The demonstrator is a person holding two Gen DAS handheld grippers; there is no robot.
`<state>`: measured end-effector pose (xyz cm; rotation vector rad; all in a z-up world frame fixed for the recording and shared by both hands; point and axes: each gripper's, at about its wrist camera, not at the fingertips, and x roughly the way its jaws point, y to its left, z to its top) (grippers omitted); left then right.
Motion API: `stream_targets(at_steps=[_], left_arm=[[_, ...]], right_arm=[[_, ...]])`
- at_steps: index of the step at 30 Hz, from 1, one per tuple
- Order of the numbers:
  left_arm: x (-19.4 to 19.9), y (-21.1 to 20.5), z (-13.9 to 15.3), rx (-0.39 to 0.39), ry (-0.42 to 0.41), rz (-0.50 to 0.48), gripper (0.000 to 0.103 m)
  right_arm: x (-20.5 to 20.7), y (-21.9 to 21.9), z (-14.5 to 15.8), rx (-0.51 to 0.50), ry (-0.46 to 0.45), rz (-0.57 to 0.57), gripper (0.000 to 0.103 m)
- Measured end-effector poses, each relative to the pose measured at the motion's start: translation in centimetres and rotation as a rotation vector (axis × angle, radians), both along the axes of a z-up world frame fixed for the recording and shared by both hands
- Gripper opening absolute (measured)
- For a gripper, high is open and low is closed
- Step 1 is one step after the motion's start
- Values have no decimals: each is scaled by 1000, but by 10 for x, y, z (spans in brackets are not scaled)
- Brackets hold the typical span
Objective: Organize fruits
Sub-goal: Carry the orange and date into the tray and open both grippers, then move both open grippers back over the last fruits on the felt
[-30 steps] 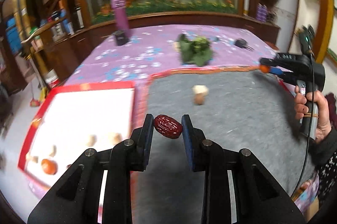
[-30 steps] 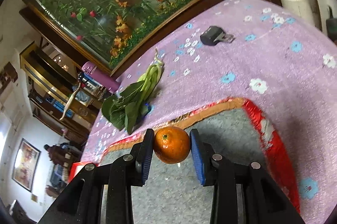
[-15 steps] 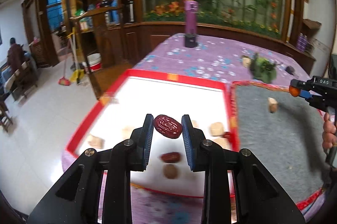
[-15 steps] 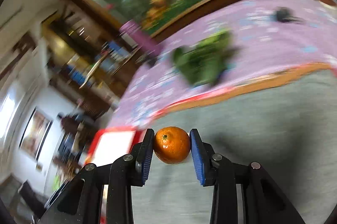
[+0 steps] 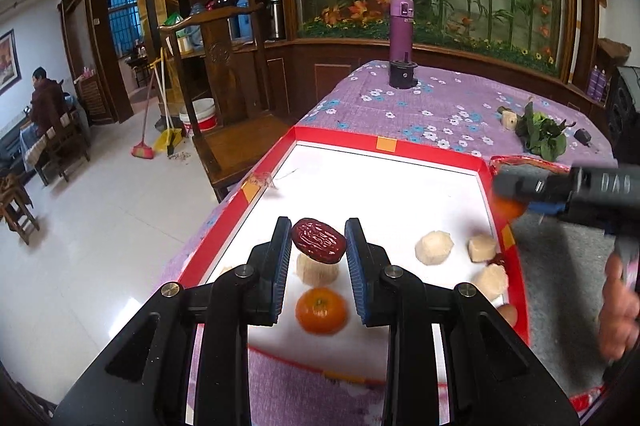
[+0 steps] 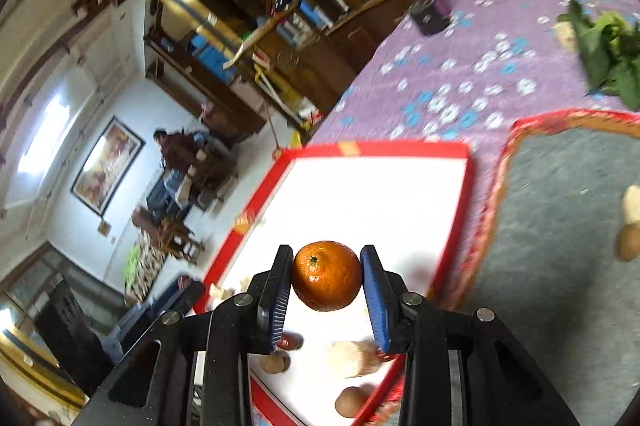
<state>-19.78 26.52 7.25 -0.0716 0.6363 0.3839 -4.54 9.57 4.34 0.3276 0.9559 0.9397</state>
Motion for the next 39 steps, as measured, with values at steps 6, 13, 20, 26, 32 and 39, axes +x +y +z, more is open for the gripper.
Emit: stream_targets(at_steps=[6, 13, 20, 26, 32, 39], left_arm=[[12, -1, -13, -22, 29, -11, 26], [17, 6, -8, -16, 19, 8, 26], [27, 15, -16, -11, 64, 58, 27], [19, 21, -14, 4, 51, 107, 47], [16, 12, 0, 23, 16, 101, 56], [1, -11, 15, 66, -10, 83, 58]], right_arm=[[-8, 25, -25, -61, 25, 35, 33], [-7, 36, -31, -62, 35, 38, 33], [-11, 41, -27, -92, 26, 21, 39], [-10, 37, -17, -38, 22, 21, 42], [-5, 20, 0, -4, -23, -28, 42], [-7, -7, 10, 10, -40, -58, 42]])
